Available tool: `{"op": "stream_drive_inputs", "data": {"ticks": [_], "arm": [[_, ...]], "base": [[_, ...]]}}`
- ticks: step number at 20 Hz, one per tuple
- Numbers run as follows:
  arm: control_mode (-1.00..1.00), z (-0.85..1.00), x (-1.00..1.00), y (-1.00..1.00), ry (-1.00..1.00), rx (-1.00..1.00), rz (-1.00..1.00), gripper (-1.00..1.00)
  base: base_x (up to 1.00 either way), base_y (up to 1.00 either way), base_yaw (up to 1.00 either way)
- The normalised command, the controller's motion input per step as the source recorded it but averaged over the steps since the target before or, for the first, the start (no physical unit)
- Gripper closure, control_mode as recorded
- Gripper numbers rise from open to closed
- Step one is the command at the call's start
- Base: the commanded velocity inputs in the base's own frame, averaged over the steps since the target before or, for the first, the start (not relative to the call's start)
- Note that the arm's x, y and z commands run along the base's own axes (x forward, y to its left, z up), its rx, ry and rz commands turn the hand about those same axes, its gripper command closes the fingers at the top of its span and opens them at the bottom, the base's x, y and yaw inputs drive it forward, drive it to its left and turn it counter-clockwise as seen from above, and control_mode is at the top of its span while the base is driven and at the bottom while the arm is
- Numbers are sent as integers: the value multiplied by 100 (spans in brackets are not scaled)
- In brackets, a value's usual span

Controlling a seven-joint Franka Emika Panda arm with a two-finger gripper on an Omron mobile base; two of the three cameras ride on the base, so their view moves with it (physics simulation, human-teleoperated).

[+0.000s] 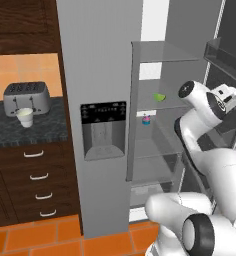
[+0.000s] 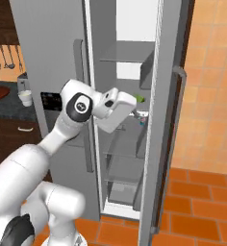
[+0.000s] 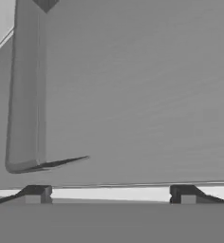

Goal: Grab a lemon wedge from the fridge and one ice cube from the ice bowl, and put them in the glass of lemonade.

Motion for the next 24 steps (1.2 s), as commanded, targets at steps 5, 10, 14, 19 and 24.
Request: {"op": "stream_drive_inputs", "data": {"ticks": [5,10,14,19,24], "arm": [[-100,31,-32,95,-9,-14,0,-100],[-100,7,-31,100,-13,12,-2,-100],[-100,-9,-32,100,-19,33,-3,-100],[-100,-34,-9,75,-21,42,4,-100],[-100,-51,-70,28,-27,34,22,-100]], "base": [[0,0,0],[0,0,0],[0,0,0],[0,0,0],[0,0,0]]}}
